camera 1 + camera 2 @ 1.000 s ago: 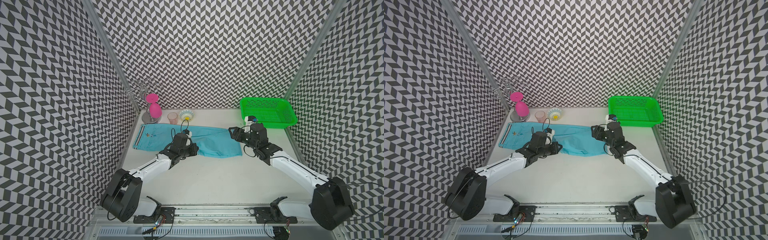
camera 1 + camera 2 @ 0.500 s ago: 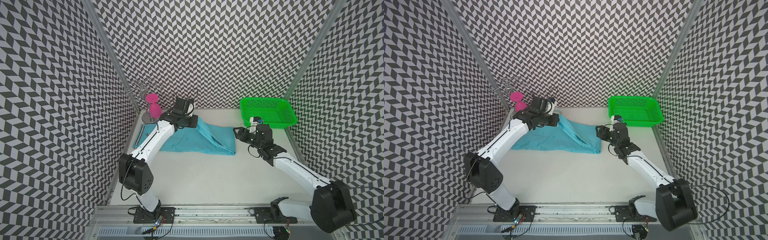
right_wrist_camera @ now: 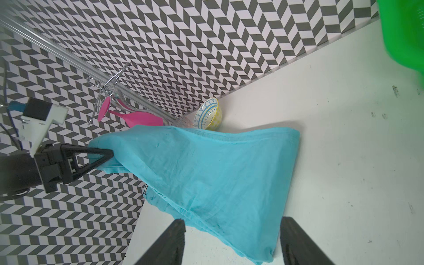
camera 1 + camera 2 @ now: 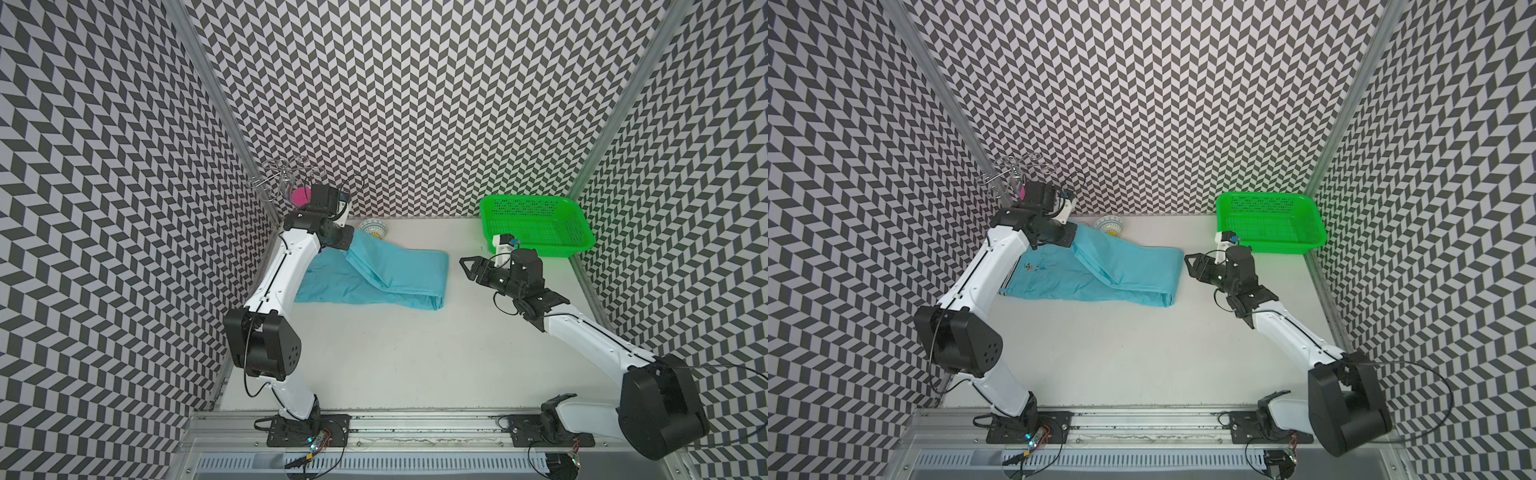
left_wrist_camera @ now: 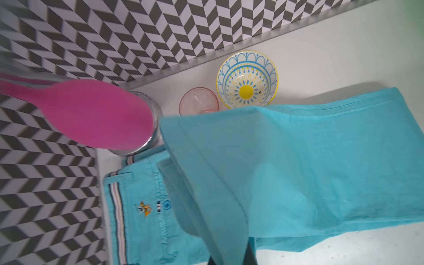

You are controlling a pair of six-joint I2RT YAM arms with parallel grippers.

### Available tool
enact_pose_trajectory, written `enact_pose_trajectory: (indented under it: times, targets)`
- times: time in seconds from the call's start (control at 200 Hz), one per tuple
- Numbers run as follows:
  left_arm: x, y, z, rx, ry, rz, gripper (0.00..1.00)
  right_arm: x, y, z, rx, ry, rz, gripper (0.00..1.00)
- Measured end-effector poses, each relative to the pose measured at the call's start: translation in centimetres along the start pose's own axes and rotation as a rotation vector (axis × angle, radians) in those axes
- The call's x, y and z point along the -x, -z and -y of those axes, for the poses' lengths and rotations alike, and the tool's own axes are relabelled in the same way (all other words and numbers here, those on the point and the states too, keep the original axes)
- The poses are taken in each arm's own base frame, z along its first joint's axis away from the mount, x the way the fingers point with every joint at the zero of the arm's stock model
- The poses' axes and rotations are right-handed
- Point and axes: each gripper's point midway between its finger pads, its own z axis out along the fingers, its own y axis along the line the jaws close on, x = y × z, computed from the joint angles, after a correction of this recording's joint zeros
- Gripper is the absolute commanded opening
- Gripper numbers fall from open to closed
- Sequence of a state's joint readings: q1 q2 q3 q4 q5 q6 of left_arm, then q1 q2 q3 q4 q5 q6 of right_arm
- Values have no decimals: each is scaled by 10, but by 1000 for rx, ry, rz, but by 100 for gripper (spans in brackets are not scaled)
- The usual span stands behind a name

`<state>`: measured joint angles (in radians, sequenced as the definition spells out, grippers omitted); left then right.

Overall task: Roll up the long pants
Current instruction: Fold the long pant at the center of the board.

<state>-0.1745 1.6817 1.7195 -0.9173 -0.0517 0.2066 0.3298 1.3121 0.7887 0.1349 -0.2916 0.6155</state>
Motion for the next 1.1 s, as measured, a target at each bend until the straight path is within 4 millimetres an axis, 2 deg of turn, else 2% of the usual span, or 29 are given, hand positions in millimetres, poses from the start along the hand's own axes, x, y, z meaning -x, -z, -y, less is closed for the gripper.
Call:
enact_pose_trajectory:
  times: [0.285,0.396,0.476,0.631,0.931,1.096]
  targets:
    - [1,52,-15,178,-229,226,0,-29,-24,13,-9,-41,-90,69]
    - [-2,64,-23,233,-271,281,0,-48,-37,18,-20,-59,-142,70]
    - [1,68,-37,266,-273,302,0,-61,-48,22,-29,-68,-181,72]
    - [0,67,-61,319,-260,306,0,-79,-64,30,-50,-85,-236,74]
    - [-22,32,-71,312,-253,257,0,-98,-104,25,-42,-80,-307,75]
    - [-22,25,-78,322,-242,251,0,-104,-121,23,-37,-75,-332,74]
